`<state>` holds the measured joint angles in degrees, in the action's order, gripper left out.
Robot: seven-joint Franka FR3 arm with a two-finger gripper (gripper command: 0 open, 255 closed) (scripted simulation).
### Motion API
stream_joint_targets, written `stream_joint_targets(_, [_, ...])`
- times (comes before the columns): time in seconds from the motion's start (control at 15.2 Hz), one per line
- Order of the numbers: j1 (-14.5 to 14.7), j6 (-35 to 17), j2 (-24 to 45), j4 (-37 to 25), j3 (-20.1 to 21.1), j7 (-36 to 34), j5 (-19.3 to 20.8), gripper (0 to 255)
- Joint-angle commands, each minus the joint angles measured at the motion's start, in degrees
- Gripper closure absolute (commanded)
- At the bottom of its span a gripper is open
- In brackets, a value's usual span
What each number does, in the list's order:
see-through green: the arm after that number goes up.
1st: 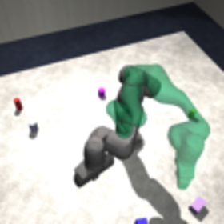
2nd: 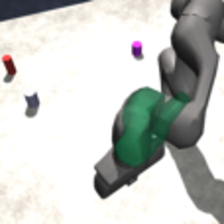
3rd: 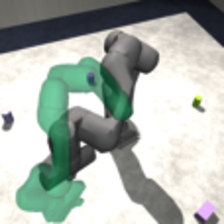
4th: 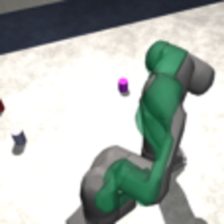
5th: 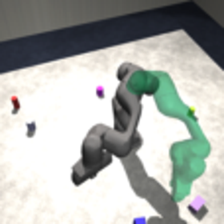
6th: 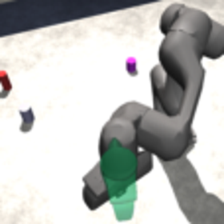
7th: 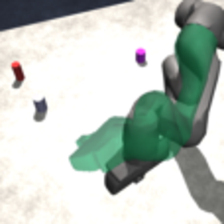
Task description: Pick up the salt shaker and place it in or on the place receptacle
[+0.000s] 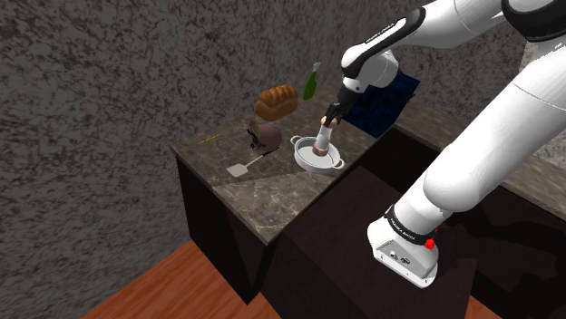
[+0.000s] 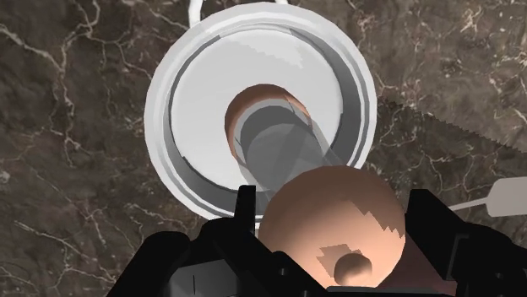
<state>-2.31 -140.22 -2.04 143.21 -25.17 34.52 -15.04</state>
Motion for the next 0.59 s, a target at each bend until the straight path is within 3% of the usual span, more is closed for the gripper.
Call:
stream_joint_targets(0.0, [0.01, -0.51, 0.51, 0.08, -0.04, 0.52, -0.50, 255])
stream_joint_targets(0.46, [0.01, -0.51, 0.52, 0.08, -0.04, 0.53, -0.51, 255])
stream_joint_targets(0.53, [0.01, -0.50, 0.51, 0.08, -0.04, 0.52, -0.51, 0])
